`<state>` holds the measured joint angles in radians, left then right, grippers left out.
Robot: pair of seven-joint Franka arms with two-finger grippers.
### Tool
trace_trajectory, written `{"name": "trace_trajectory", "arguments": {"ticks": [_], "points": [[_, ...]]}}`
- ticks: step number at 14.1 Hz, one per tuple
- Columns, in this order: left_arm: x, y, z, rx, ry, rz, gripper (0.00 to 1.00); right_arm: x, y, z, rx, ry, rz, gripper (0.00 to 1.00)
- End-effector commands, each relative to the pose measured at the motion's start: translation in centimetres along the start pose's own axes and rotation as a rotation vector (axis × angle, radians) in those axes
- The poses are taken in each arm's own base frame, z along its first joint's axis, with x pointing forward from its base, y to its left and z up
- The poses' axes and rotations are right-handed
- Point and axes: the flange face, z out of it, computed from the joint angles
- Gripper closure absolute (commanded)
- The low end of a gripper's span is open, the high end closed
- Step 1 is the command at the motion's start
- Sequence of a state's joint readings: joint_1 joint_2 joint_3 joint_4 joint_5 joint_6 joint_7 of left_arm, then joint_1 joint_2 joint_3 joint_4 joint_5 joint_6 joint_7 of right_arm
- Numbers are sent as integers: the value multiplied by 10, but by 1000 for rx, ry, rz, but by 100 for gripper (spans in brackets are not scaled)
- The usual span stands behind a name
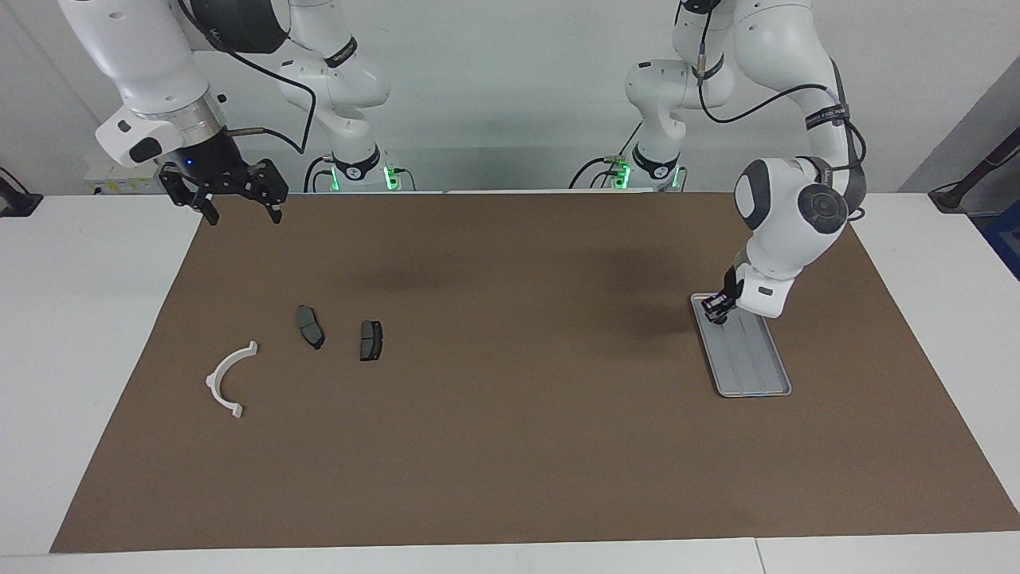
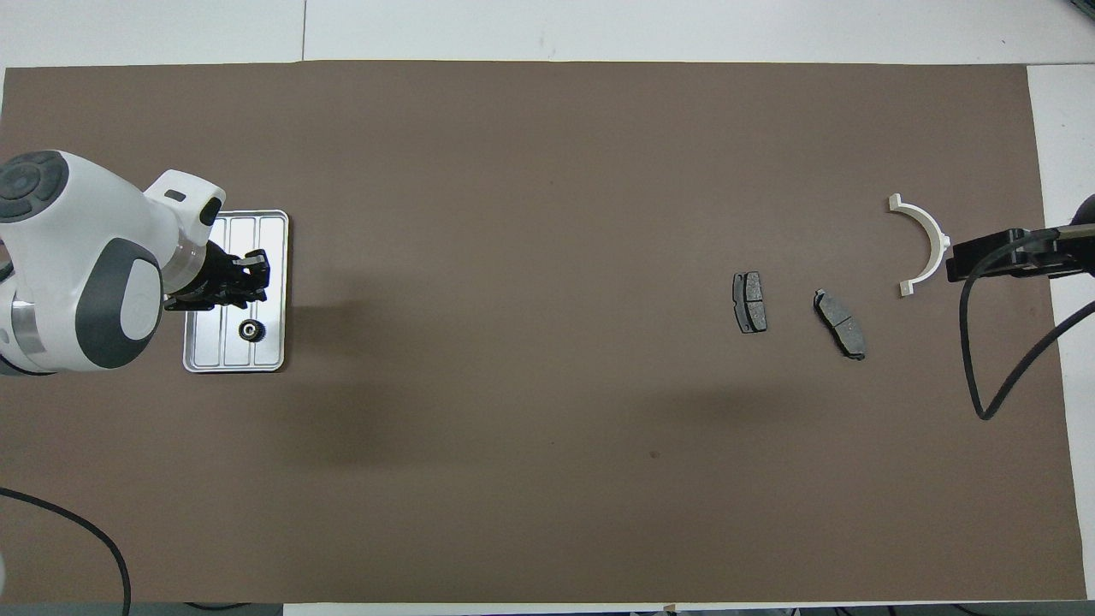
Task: Pick bearing gear from pile to tray
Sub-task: 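Lower the bearing into the tray and open the left gripper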
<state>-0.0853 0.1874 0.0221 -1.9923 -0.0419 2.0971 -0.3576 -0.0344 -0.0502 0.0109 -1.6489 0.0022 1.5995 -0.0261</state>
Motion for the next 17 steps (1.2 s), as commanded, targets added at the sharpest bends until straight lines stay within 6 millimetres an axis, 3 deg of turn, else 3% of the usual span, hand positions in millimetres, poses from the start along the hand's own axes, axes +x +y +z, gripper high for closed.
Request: {"name": "trace_trajectory", "arguments": {"ticks": [1, 6, 12, 17], "points": [[-3, -16, 11, -12, 46, 33, 89, -1, 5, 1, 16, 1, -11, 0], [8, -65, 26, -15, 53, 55, 87, -3, 4, 2, 16, -9, -11, 0], [0, -70, 51, -12, 44, 41, 85, -4, 9, 2, 16, -11, -5, 0], [5, -80, 54, -16, 61, 30, 85, -5, 9, 4, 16, -15, -3, 0]]}}
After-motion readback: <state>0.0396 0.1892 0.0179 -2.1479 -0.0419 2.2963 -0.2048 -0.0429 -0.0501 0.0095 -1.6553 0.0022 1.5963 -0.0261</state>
